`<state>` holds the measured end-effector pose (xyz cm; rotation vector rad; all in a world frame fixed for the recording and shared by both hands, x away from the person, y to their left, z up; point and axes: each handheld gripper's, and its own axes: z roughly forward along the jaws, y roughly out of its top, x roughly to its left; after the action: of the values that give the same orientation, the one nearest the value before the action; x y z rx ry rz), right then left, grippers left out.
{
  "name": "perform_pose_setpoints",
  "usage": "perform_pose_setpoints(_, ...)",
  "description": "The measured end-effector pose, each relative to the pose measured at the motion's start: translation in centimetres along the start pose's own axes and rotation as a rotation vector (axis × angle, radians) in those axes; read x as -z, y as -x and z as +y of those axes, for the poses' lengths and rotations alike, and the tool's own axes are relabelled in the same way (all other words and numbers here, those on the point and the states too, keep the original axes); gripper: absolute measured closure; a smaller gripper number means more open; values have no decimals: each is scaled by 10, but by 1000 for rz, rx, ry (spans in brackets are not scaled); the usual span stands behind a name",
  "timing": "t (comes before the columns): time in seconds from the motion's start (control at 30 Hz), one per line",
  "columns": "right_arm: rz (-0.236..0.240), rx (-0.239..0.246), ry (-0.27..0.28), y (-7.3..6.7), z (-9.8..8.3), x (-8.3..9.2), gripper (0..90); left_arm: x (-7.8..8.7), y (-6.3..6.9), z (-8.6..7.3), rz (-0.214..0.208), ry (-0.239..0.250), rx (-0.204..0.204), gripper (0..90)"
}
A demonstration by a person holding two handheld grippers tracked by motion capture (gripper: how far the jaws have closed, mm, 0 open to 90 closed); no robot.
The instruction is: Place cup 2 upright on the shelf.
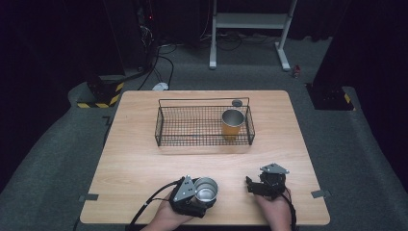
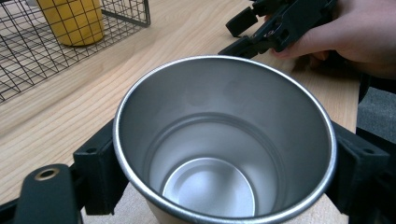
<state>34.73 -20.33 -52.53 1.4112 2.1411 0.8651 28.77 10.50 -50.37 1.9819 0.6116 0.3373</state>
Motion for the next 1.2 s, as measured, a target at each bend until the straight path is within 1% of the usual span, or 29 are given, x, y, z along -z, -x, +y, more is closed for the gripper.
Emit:
perform_pose_setpoints(0.27,0,-3,-1,0,0,0,102,2,-1,0,0,14,6,188)
perform_pose_setpoints(0.3,0,-1,0,0,0,0,102,3,-2,0,2,26,6,189)
perform_pose_setpoints(0.37,0,0,0,0,0,0,102,4,-2,1,3,28,8,189)
perform_pose_setpoints(0.47,0,0,0,0,0,0,103,7,-3,2,14,42,11,189)
perform_pose_setpoints(0.53,0,0,0,0,0,0,102,8,-3,2,16,42,12,190)
perform_pose_setpoints(0.57,0,0,0,0,0,0,102,9,-4,3,23,44,7,190)
perform_pose_setpoints(0.7,0,0,0,0,0,0,102,12,-7,3,36,54,11,190)
perform_pose_setpoints(0.8,0,0,0,0,0,0,102,15,-10,4,38,60,15,190)
perform_pose_setpoints(0.83,0,0,0,0,0,0,103,16,-11,4,46,63,14,190)
perform_pose_setpoints(1.1,0,0,0,0,0,0,102,26,-20,5,79,94,36,191)
perform_pose_setpoints(1.2,0,0,0,0,0,0,102,30,-23,5,88,98,43,191)
